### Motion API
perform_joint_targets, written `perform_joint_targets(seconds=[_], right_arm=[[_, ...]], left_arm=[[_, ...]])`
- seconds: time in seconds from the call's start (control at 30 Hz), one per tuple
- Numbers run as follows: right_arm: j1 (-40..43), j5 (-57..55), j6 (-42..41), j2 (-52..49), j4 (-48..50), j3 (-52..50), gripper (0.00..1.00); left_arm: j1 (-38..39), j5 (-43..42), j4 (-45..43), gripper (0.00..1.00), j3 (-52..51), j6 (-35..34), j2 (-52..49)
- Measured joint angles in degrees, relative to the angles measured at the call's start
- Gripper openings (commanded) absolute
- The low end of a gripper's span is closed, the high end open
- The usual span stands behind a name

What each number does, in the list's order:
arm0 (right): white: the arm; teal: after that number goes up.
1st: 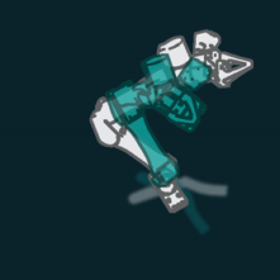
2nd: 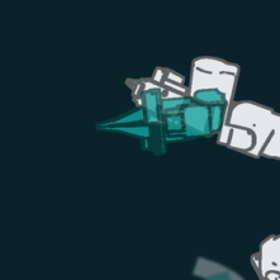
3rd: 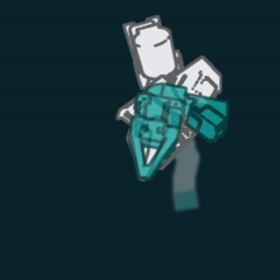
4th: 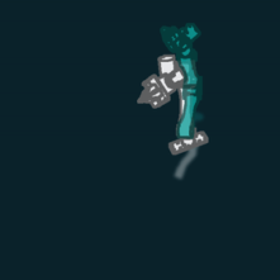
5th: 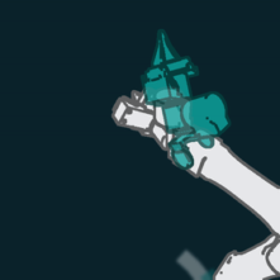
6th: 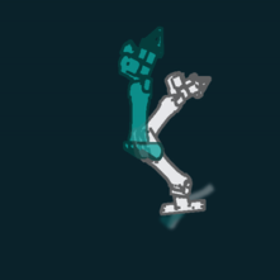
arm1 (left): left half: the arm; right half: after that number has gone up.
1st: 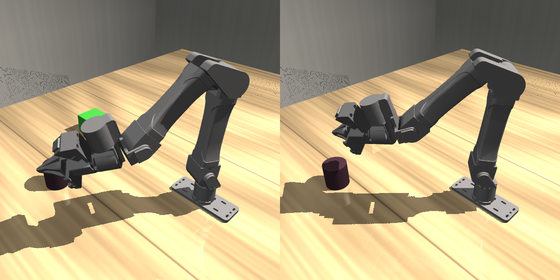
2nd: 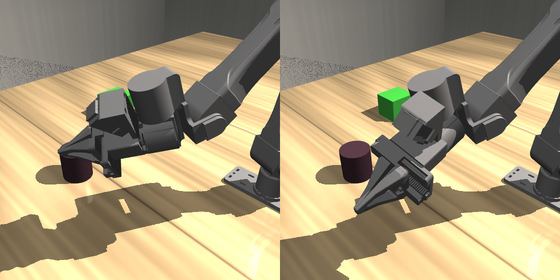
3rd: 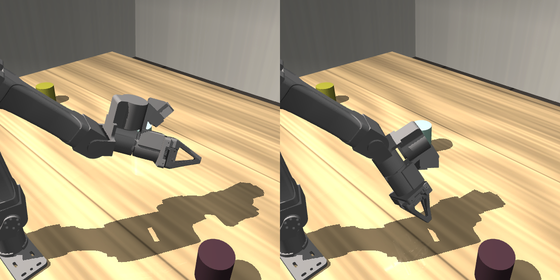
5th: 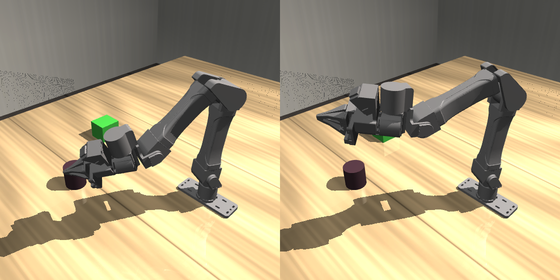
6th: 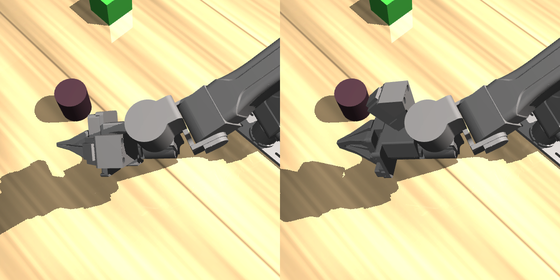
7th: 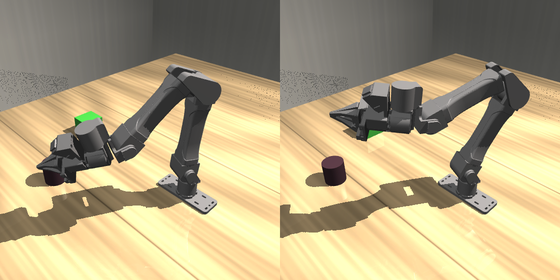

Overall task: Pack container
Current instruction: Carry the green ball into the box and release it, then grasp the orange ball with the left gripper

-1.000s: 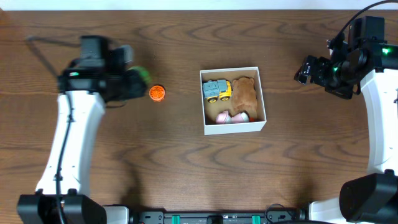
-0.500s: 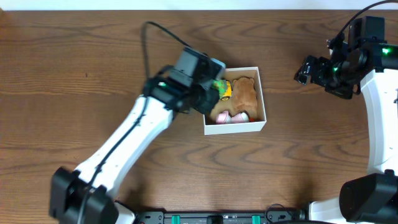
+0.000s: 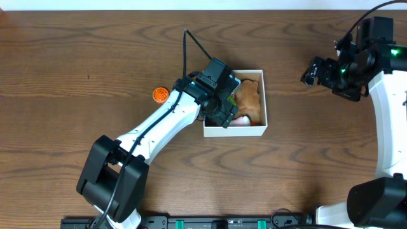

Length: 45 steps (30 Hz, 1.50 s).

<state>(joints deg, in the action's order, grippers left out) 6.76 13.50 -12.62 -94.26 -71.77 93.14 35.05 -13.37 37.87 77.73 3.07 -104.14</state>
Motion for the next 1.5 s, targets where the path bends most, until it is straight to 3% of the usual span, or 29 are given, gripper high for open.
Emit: perform_joint_targets(seconds=[0.4, 0.57, 0.73, 0.87, 1.03, 1.27, 1.5], right_arm=[[0.0, 0.0, 0.0, 0.0, 0.0, 0.0, 0.99], [0.0, 0.0, 0.0, 0.0, 0.0, 0.0, 0.99], [0.0, 0.0, 0.0, 0.0, 0.0, 0.0, 0.99], [0.0, 0.0, 0.0, 0.0, 0.0, 0.0, 0.99], [0.0, 0.0, 0.0, 0.0, 0.0, 0.0, 0.98], [0.0, 0.0, 0.0, 0.0, -0.2, 0.0, 0.99], [0.0, 0.0, 0.0, 0.0, -0.4, 0.0, 0.99]], left_arm=[[-0.1, 1.2, 1.1, 0.89, 0.2, -0.5, 6.9], [-0.9, 8.8, 5.4, 0.93, 1.7, -1.6, 14.4], [-7.5, 17.2, 11.1, 0.93, 2.3, -3.4, 18.2], [-16.2, 18.7, 11.6, 0.93, 2.3, -5.2, 15.7], [-25.0, 13.8, 9.2, 0.93, 2.3, -5.7, 8.2], [-27.5, 8.2, 5.5, 0.88, 2.2, -5.6, -2.6], [-27.5, 6.8, 2.5, 0.88, 2.2, -4.3, -6.1]])
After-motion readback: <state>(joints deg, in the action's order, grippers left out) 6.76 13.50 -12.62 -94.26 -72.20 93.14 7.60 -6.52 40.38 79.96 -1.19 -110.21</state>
